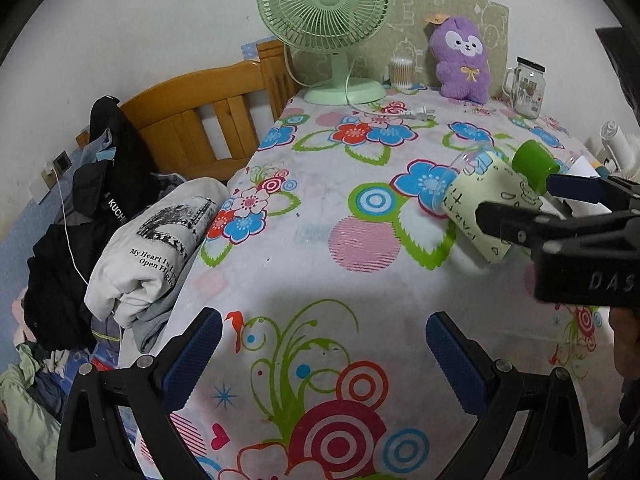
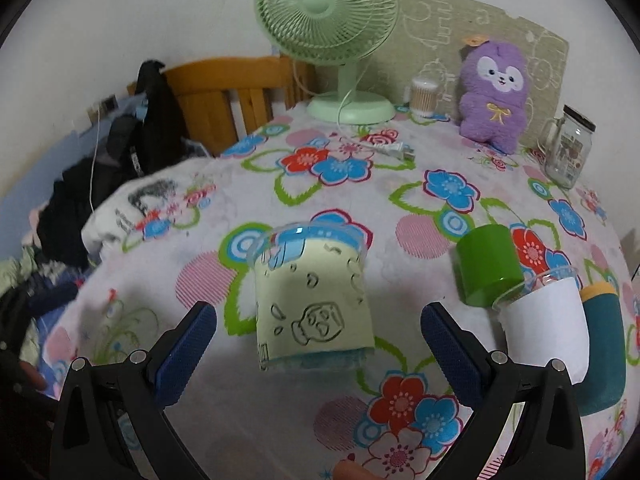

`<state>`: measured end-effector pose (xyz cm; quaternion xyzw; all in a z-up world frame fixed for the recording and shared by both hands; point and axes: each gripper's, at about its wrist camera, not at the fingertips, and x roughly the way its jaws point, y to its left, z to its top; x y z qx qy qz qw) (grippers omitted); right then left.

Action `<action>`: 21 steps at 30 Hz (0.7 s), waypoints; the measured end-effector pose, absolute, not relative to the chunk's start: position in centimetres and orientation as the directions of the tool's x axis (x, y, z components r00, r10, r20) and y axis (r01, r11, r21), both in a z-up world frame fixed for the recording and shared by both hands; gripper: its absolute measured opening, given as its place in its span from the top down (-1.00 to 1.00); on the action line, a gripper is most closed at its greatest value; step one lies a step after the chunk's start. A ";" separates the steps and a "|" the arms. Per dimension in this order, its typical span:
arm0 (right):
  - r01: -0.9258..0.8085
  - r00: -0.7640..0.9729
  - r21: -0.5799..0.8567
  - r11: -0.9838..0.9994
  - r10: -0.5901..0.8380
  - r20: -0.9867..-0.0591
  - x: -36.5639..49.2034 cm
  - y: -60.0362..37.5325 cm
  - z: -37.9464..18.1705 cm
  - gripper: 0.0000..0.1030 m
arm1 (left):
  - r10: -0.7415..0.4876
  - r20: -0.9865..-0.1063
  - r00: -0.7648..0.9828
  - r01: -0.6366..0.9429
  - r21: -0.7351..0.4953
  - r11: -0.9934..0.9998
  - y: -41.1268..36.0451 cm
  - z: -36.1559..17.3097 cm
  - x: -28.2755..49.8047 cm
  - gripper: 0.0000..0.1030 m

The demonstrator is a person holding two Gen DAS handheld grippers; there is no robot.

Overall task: Flip cup upside down
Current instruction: 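Close the right gripper around the pale yellow cup's body, then lift the yellow cup with the right gripper off the table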

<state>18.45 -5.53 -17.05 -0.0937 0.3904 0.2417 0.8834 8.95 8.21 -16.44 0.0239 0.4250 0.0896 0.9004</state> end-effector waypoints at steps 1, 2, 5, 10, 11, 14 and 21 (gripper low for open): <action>-0.500 0.573 0.023 0.866 0.350 -0.741 18.5 -5.5 -17.4 -0.99 | 0.182 -0.763 0.621 -0.143 0.118 0.983 8.3 -16.5 8.9 -1.00; -0.500 0.560 0.029 0.866 0.349 -0.751 18.6 -5.6 -17.8 -0.97 | 0.181 -0.764 0.619 -0.144 0.116 0.983 8.3 -16.6 8.8 -1.00; -0.504 0.533 0.037 0.863 0.344 -0.773 19.0 -5.5 -18.7 -0.69 | 0.175 -0.770 0.614 -0.143 0.110 0.984 8.2 -16.8 8.7 -1.00; -0.522 0.519 0.026 0.853 0.341 -0.784 18.9 -5.2 -19.0 -0.22 | 0.174 -0.765 0.621 -0.141 0.109 0.984 8.1 -16.6 8.4 -1.00; -0.523 0.521 0.027 0.852 0.344 -0.781 18.8 -5.3 -18.9 -0.21 | 0.172 -0.764 0.622 -0.143 0.105 0.984 8.1 -16.5 8.3 -1.00; -0.527 0.528 0.023 0.850 0.349 -0.774 18.2 -5.4 -18.4 -0.20 | 0.167 -0.761 0.627 -0.146 0.097 0.985 8.1 -16.2 8.1 -1.00; -0.526 0.561 0.017 0.850 0.362 -0.744 15.6 -7.1 -16.3 -0.20 | 0.140 -0.749 0.647 -0.121 0.081 0.989 7.0 -15.4 7.2 -1.00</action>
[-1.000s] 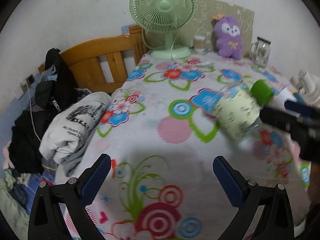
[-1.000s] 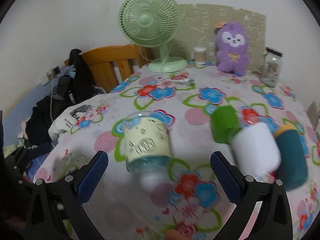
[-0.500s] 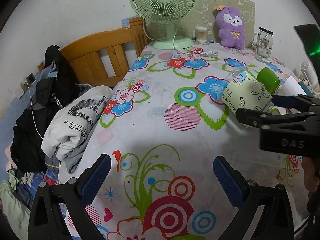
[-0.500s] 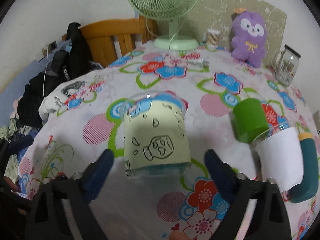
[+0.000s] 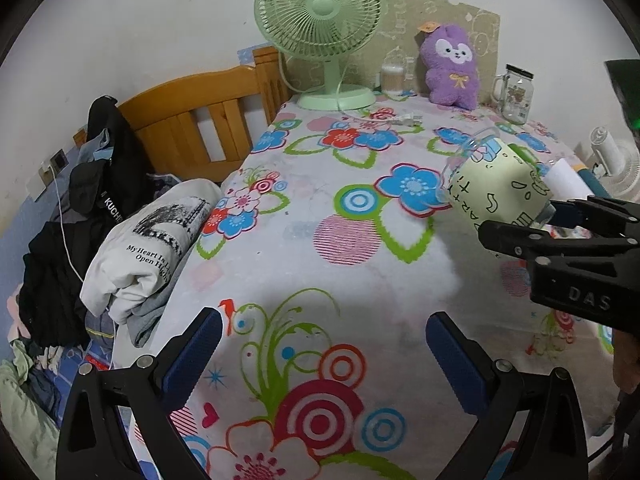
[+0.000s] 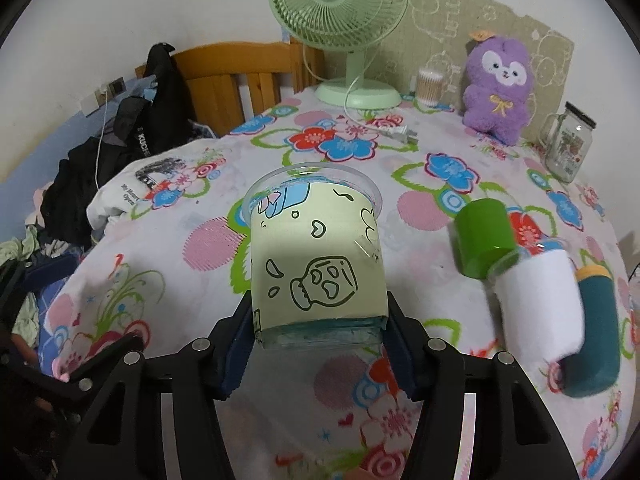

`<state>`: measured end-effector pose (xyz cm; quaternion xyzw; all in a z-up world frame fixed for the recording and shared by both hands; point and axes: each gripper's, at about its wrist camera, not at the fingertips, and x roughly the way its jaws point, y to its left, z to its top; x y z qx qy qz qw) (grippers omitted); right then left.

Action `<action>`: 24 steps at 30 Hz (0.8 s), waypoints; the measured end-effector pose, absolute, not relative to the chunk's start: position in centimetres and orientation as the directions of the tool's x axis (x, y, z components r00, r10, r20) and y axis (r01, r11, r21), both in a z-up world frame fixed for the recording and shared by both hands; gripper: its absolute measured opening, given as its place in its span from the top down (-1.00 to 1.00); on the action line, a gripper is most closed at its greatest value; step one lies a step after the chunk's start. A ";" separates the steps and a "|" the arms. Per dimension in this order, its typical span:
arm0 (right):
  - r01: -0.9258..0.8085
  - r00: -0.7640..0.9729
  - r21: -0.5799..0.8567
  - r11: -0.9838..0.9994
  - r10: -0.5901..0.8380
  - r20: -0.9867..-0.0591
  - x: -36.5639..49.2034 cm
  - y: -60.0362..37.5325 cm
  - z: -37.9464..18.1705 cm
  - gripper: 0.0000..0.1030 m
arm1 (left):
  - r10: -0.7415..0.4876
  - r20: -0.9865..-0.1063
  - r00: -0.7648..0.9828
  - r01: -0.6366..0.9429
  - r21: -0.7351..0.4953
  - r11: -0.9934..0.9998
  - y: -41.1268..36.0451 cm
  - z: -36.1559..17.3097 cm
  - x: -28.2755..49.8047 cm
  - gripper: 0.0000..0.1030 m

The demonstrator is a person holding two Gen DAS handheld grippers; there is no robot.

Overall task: Flip cup upside down
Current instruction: 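Lift the yellow cup with the right gripper off the table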

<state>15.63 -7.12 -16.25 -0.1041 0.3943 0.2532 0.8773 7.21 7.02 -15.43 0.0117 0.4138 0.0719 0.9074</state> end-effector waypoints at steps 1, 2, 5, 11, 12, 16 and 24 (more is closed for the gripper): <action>-0.523 0.569 0.014 0.852 0.361 -0.739 15.1 -7.6 -15.9 -0.20 | 0.133 -0.747 0.652 -0.114 0.077 0.991 6.7 -15.3 7.0 -1.00; -0.518 0.577 0.008 0.855 0.356 -0.735 14.5 -8.1 -15.6 -0.20 | 0.128 -0.745 0.655 -0.107 0.075 0.991 6.5 -15.2 6.9 -1.00; -0.502 0.596 0.003 0.865 0.349 -0.723 13.1 -9.6 -14.9 -0.20 | 0.108 -0.741 0.663 -0.085 0.070 0.994 5.6 -14.9 6.5 -1.00; -0.451 0.619 -0.004 0.893 0.309 -0.722 10.4 -13.0 -14.9 -0.20 | 0.069 -0.743 0.666 -0.036 0.060 0.998 3.5 -14.9 5.3 -1.00; -0.442 0.619 -0.002 0.897 0.303 -0.724 10.2 -13.5 -15.0 -0.20 | 0.062 -0.743 0.666 -0.027 0.059 0.998 3.1 -15.0 5.1 -1.00; -0.386 0.629 0.014 0.922 0.274 -0.728 8.5 -15.8 -15.6 -0.20 | 0.038 -0.745 0.666 0.008 0.058 0.998 1.5 -15.1 4.0 -1.00; -0.286 0.635 0.051 0.957 0.229 -0.738 5.9 -18.7 -17.1 -0.20 | 0.000 -0.752 0.659 0.062 0.054 0.997 -1.2 -15.3 1.8 -1.00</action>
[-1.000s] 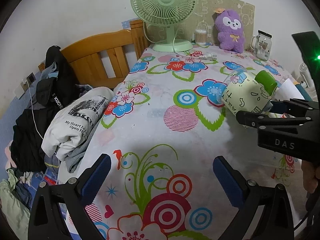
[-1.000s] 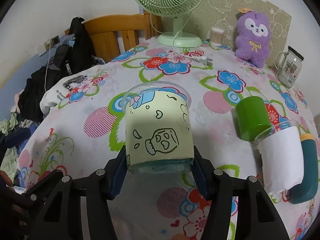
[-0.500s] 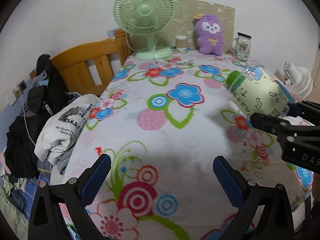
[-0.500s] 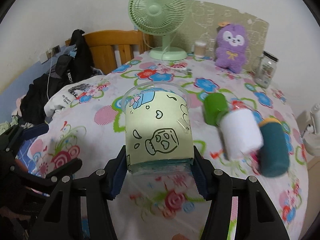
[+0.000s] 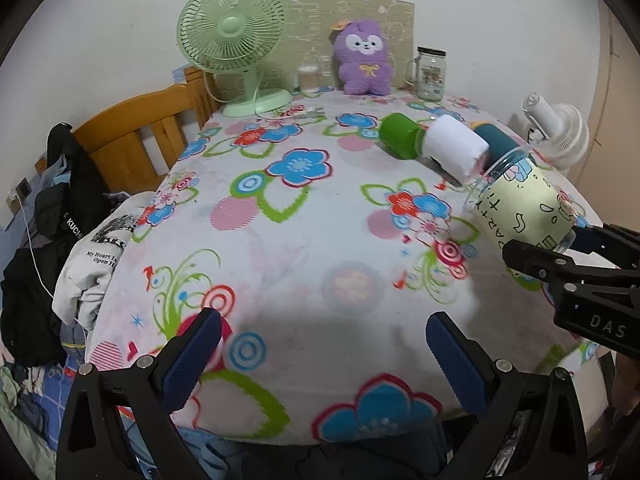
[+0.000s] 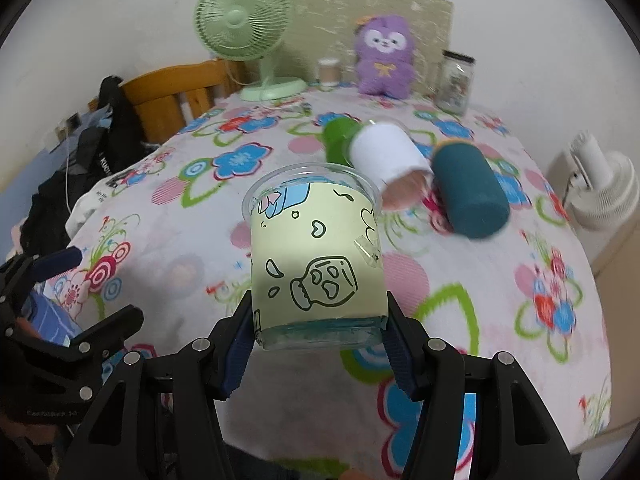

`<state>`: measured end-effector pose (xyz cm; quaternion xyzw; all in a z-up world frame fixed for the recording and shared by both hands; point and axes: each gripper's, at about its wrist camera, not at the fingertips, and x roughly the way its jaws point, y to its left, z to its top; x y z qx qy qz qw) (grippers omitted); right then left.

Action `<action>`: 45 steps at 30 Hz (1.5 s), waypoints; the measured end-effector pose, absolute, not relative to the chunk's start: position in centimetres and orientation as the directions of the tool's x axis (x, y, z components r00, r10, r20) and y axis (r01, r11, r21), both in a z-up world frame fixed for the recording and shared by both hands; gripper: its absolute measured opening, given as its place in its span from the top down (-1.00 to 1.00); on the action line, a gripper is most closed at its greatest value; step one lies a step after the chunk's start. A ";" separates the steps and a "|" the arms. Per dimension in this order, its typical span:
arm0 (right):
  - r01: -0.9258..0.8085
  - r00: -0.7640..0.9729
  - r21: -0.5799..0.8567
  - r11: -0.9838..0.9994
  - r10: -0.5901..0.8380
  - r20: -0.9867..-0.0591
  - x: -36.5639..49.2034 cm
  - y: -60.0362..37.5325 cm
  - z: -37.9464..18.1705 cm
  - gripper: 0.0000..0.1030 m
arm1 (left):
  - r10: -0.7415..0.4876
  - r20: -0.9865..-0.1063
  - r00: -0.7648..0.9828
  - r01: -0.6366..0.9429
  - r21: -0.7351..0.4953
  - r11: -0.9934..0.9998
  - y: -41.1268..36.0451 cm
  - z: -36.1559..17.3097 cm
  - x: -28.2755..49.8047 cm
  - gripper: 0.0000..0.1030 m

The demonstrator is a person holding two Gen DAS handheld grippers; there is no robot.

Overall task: Flip cup upside down
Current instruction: 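Lift the yellow cup with the right gripper off the table, then bring the held cup toward the left tool and grasp it with the left gripper while the right gripper releases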

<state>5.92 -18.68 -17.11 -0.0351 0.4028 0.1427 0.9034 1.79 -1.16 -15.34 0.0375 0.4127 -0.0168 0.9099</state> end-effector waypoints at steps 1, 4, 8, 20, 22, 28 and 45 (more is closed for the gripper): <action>-0.273 0.635 0.054 0.960 0.222 -0.739 5.7 -18.9 -17.3 -0.20 | -0.003 -0.753 0.658 0.065 0.053 0.996 -1.4 -15.3 1.6 -1.00; -0.260 0.634 0.042 0.965 0.204 -0.746 5.3 -18.9 -17.8 -0.20 | -0.008 -0.754 0.656 0.075 0.055 0.996 -1.9 -15.3 1.1 -1.00; -0.259 0.626 0.023 0.966 0.186 -0.757 5.2 -18.5 -18.6 -0.20 | -0.006 -0.753 0.658 0.083 0.064 0.995 -2.3 -15.3 0.5 -1.00; -0.264 0.643 0.010 0.965 0.183 -0.744 4.6 -18.5 -17.9 -0.73 | 0.003 -0.753 0.658 0.069 0.064 0.996 -2.3 -15.2 0.1 -1.00; -0.259 0.643 0.016 0.966 0.185 -0.743 4.6 -18.8 -17.7 -0.82 | 0.004 -0.751 0.660 0.066 0.063 0.996 -2.3 -15.0 0.1 -1.00; -0.263 0.648 0.137 0.955 0.280 -0.708 3.7 -21.3 -15.8 -0.82 | -0.010 -0.740 0.672 0.061 0.042 0.997 -2.8 -14.1 -0.1 -1.00; -0.061 0.755 0.197 0.978 0.174 -0.632 0.4 -34.2 -13.9 -0.82 | -0.118 -0.690 0.714 0.159 -0.004 0.987 -11.9 -13.1 0.6 -1.00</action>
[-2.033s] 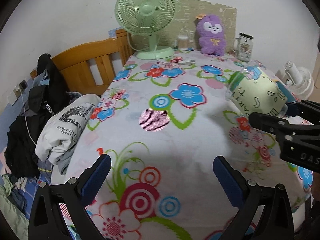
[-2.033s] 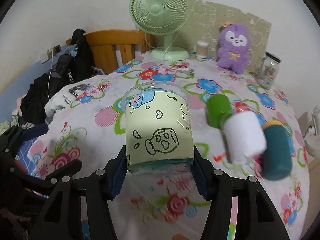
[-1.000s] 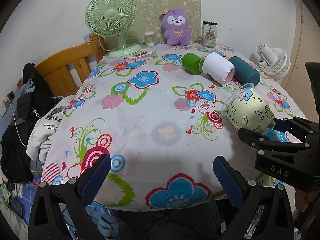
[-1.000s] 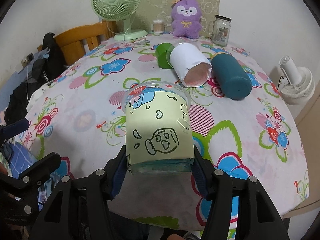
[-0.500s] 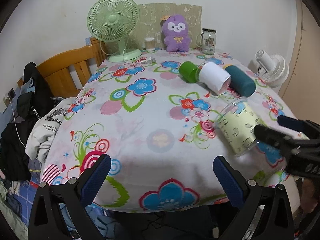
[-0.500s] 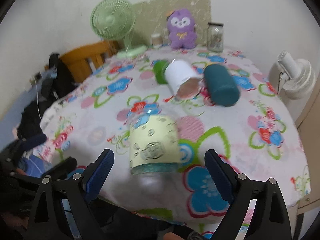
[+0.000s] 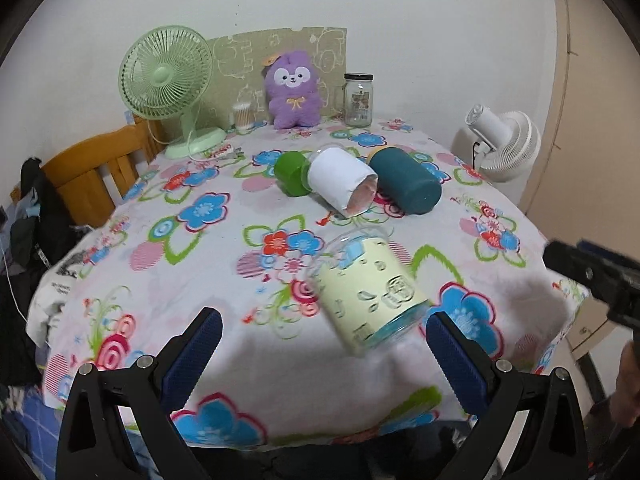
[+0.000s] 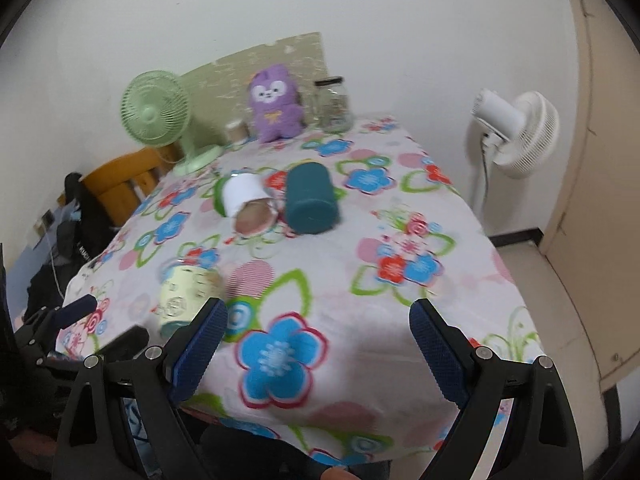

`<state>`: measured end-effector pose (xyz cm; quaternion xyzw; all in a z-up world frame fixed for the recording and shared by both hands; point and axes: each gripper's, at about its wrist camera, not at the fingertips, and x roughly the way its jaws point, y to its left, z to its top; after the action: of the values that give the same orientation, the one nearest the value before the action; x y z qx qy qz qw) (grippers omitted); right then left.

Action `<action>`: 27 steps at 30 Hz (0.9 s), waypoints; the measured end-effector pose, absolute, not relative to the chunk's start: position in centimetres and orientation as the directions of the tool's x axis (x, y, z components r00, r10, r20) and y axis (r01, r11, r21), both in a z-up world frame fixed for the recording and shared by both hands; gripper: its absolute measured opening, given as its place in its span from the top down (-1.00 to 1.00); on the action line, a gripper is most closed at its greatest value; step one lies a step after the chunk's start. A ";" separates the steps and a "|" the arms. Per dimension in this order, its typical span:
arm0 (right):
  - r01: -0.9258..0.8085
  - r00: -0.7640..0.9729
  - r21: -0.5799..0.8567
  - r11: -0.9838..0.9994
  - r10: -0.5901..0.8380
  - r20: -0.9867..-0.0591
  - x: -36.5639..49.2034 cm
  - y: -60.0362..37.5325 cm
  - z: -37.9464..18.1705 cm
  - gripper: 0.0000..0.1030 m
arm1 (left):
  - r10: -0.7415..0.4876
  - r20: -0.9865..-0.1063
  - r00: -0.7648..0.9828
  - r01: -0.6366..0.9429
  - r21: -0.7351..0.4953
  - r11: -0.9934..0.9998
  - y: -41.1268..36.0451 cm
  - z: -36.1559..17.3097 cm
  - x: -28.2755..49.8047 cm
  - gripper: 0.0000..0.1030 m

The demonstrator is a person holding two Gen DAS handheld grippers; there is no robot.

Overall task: Flip cup upside down
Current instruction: 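Bring the held cup toward the left tool and grasp it with the left gripper while the right gripper releases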

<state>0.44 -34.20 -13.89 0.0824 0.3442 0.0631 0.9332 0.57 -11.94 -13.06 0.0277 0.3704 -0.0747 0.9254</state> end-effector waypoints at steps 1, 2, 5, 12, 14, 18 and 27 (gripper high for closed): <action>-0.056 0.755 0.198 0.979 0.171 -0.633 0.3 -34.6 -14.0 -0.82 | -0.132 -0.690 0.712 0.159 -0.025 0.987 -12.2 -13.1 0.7 -1.00; -0.054 0.756 0.198 0.979 0.170 -0.632 0.2 -34.8 -14.1 -0.82 | -0.143 -0.688 0.711 0.160 -0.039 0.986 -12.5 -13.1 0.7 -1.00; -0.045 0.754 0.199 0.979 0.164 -0.636 0.2 -35.7 -14.6 -0.82 | -0.139 -0.686 0.714 0.163 -0.031 0.986 -13.5 -13.2 0.9 -1.00; -0.045 0.734 0.221 0.974 0.182 -0.654 0.6 -36.7 -15.9 -0.82 | -0.132 -0.697 0.705 0.131 -0.056 0.990 -14.9 -14.7 1.9 -1.00; -0.046 0.733 0.220 0.974 0.183 -0.656 0.6 -36.8 -16.1 -0.82 | -0.139 -0.703 0.697 0.122 -0.075 0.990 -15.0 -15.3 2.2 -1.00; -0.036 0.729 0.236 0.971 0.187 -0.658 0.7 -37.4 -16.6 -0.82 | -0.116 -0.710 0.695 0.103 -0.061 0.993 -15.4 -16.3 2.5 -1.00; -0.018 0.724 0.243 0.970 0.180 -0.666 0.5 -38.2 -17.1 -0.82 | -0.074 -0.717 0.693 0.070 -0.035 0.997 -15.4 -17.8 3.2 -1.00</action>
<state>0.47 -38.24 -17.13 0.1102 0.3677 0.0539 0.9218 3.25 -15.39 -17.84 -0.0024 0.3900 -0.0393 0.9200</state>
